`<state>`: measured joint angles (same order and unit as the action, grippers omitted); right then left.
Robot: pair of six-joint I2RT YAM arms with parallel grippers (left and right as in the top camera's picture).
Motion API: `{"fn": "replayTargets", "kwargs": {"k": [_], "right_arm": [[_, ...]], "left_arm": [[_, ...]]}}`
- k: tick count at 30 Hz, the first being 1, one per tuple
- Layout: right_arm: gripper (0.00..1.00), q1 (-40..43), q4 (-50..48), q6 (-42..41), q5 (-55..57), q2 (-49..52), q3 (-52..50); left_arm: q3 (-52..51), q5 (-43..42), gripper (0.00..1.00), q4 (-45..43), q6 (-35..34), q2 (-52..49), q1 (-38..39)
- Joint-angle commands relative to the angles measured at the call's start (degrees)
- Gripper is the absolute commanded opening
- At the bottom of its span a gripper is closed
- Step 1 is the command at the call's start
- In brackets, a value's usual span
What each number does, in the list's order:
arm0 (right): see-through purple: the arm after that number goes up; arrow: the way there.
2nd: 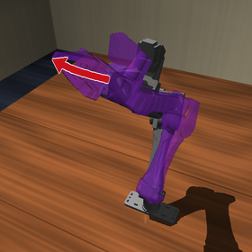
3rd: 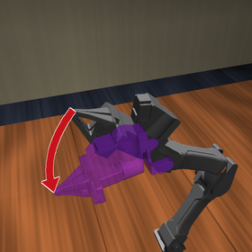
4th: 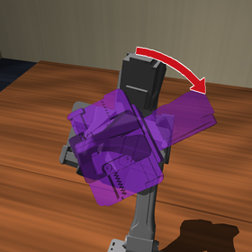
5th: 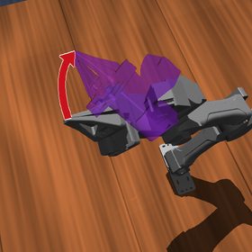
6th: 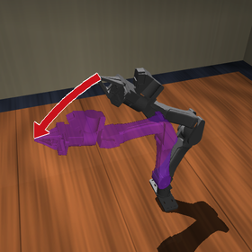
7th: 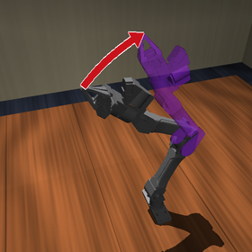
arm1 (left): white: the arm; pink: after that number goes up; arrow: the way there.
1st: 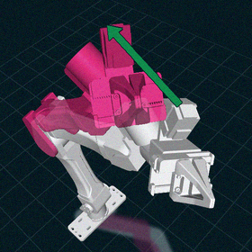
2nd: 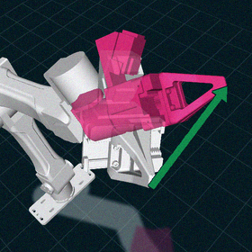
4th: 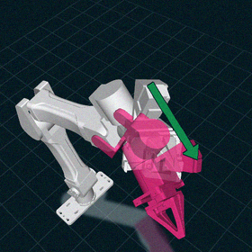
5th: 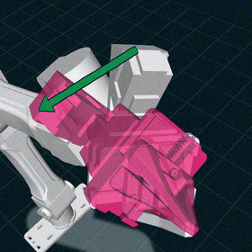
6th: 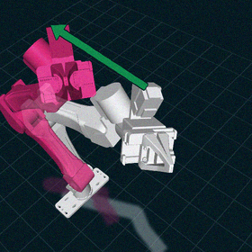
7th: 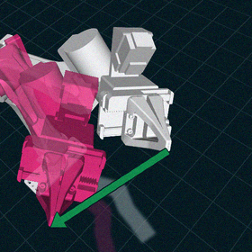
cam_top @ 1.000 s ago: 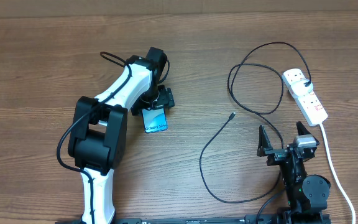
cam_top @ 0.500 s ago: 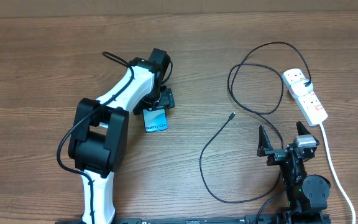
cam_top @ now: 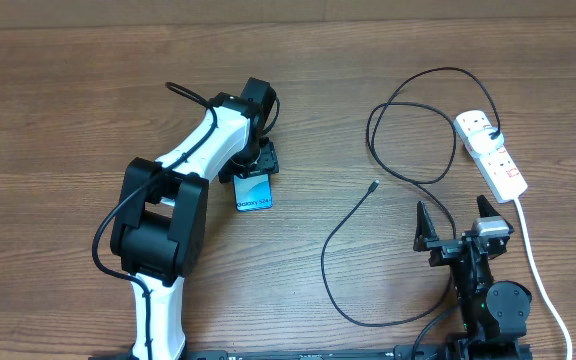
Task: Plug charger to phone and switch on socket
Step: 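Lift the phone with the left gripper, tilting it upright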
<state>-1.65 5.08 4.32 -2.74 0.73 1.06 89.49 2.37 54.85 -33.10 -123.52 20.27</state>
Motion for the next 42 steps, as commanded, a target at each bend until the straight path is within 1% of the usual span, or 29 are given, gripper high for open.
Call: {"fn": "replayTargets", "kwargs": {"k": [1,10,16,21,28,33,36,42], "right_arm": [[1.00,-0.4,-0.4,0.0,0.1,-0.6,-0.6],[1.00,-0.4,-0.4,0.0,0.1,-0.6,-0.6],[1.00,-0.4,-0.4,0.0,0.1,-0.6,-0.6],[1.00,-0.4,-0.4,0.0,0.1,-0.6,-0.6],[1.00,-0.4,-0.4,0.0,0.1,-0.6,-0.6],[1.00,-0.4,-0.4,0.0,0.1,-0.6,-0.6],[1.00,-0.4,-0.4,0.0,0.1,-0.6,-0.6],[1.00,-0.4,-0.4,0.0,0.1,-0.6,-0.6]], "left_arm": [[-2.4,6.8,0.73,0.3,-1.4,-2.5,-0.7],[-1.5,6.5,0.71,0.5,-1.7,-2.4,-0.8],[1.6,3.9,0.70,1.2,-1.6,-2.4,-0.8],[3.8,3.8,0.69,1.9,-1.6,-2.4,-0.8],[8.2,3.8,0.68,5.3,-1.6,-2.4,-1.5],[9.6,3.4,0.68,5.4,-1.1,-2.4,-2.2],[9.8,1.6,0.69,6.0,-1.1,-2.4,-2.6],[9.8,-5.2,0.69,6.7,-0.1,-2.4,-4.0]]}}
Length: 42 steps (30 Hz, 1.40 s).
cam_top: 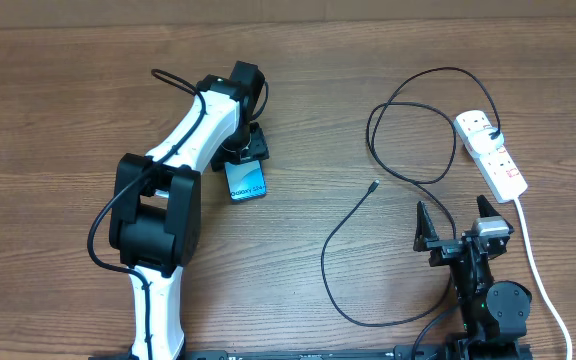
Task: Plug charger to phone and switch on socket
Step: 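Lift the phone with the left gripper, tilting it upright, then raise and carry the held phone left and back, screen facing forward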
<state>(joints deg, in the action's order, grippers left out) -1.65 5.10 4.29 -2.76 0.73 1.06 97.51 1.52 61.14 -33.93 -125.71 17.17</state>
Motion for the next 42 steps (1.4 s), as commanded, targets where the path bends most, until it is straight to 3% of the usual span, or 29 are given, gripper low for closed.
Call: {"fn": "replayTargets", "kwargs": {"k": [1,10,24,42], "right_arm": [[1.00,-0.4,-0.4,0.1,0.1,-0.6,-0.6],[1.00,-0.4,-0.4,0.1,0.1,-0.6,-0.6],[1.00,-0.4,-0.4,0.1,0.1,-0.6,-0.6],[1.00,-0.4,-0.4,0.1,0.1,-0.6,-0.6]], "left_arm": [[1.8,-5.7,0.69,0.5,0.9,-0.2,-1.1],[1.8,-14.9,0.69,1.3,3.7,-0.2,-2.4],[1.8,-39.1,0.69,1.3,9.8,-0.2,-6.4],[1.8,-69.7,0.70,0.9,11.7,-0.2,-13.0]]}}
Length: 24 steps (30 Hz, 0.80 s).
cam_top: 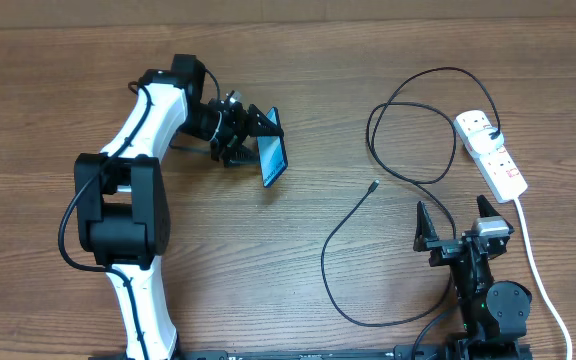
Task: Plug charger to phone and switch on socket
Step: 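Raise and carry the held phone left and back, screen facing forward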
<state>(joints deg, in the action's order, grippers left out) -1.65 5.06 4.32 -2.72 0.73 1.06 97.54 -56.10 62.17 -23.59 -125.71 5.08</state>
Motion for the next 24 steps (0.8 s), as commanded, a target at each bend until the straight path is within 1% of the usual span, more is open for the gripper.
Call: {"fn": "replayTargets", "kwargs": {"k": [1,4,7,14,20,24], "right_arm": [[1.00,-0.4,-0.4,0.0,0.1,-0.6,-0.6],[1.00,-0.4,-0.4,0.0,0.1,-0.6,-0.6],[1.00,-0.4,-0.4,0.0,0.1,-0.6,-0.6],[1.00,-0.4,-0.4,0.0,0.1,-0.6,-0.6],[1.00,-0.4,-0.4,0.0,0.1,-0.6,-0.6],[1.00,-0.4,-0.4,0.0,0.1,-0.6,-0.6]], "left_arm": [[1.7,-15.0,0.70,-0.1,1.3,-0.2,-1.3],[1.7,-22.3,0.69,0.0,1.3,-0.2,-2.1],[1.7,-26.4,0.68,0.0,0.4,-0.2,-2.7],[1.7,-29.7,0.67,0.0,-6.3,-0.2,-3.6],[1.7,-34.5,0.68,-1.1,-14.6,-0.2,-3.9],[1.7,-34.5,0.67,-3.4,-19.6,-0.2,-4.3]]}}
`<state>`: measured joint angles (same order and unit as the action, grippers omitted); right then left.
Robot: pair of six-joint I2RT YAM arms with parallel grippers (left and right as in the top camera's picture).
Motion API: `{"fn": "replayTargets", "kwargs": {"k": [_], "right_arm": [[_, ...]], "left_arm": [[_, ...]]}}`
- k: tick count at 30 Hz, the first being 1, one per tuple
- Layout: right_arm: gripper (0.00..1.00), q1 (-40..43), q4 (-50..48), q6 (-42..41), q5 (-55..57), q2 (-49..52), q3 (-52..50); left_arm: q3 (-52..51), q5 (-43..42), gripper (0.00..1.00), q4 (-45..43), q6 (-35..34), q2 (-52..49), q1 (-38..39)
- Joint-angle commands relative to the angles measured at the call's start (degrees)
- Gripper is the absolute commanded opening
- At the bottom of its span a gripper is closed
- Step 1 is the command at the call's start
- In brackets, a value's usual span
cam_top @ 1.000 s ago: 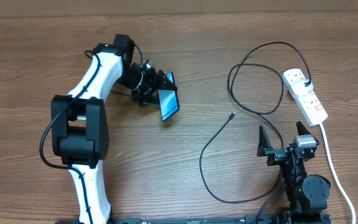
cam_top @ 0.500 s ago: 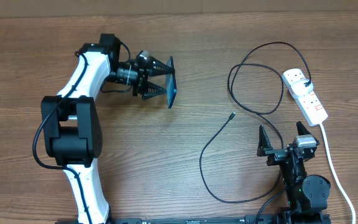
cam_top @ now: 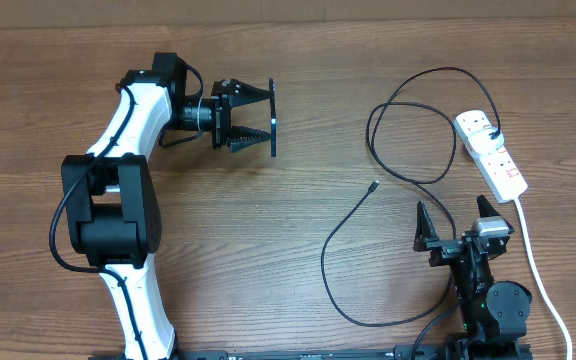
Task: Plug charger to phone and switch on socket
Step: 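Raise and carry the held phone left and back, screen facing forward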
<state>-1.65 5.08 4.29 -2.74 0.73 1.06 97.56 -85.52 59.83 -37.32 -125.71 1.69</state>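
The phone [cam_top: 272, 120] shows edge-on as a thin dark bar, held between the fingers of my left gripper [cam_top: 267, 117], which points right from the far left of the table. The black charger cable [cam_top: 340, 222] lies loose on the wood. Its plug tip [cam_top: 372, 186] rests near the middle, well to the right of the phone. The cable's other end runs in a loop to the white power strip [cam_top: 491, 152] at the right. My right gripper [cam_top: 456, 222] stands open near the front edge, holding nothing.
A white mains cord [cam_top: 539, 272] runs from the power strip toward the front right corner. The cable's big loop [cam_top: 408, 110] lies between the phone and the strip. The left arm [cam_top: 133, 130] spans the table's left side.
My left gripper has moved up and farther back, and its wrist has turned. The phone showed its blue screen tilted before and is now edge-on. The right arm and cable have not moved.
At first my left gripper was down on the phone, which lay flat with its screen up. Then gripper and phone sat slightly further left. Later the phone was off the table, tilted, in the gripper. Now it is held edge-on, farther back.
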Motion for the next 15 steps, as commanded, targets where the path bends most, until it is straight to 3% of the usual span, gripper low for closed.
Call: {"fn": "replayTargets", "kwargs": {"k": [1,15], "right_arm": [[1.00,-0.4,-0.4,0.1,0.1,-0.6,-0.6],[1.00,-0.4,-0.4,0.1,0.1,-0.6,-0.6]], "left_arm": [[1.7,-5.1,0.66,-2.1,-6.7,-0.2,-1.1],[1.7,-5.1,0.67,-4.8,-9.7,-0.2,-3.6]]}}
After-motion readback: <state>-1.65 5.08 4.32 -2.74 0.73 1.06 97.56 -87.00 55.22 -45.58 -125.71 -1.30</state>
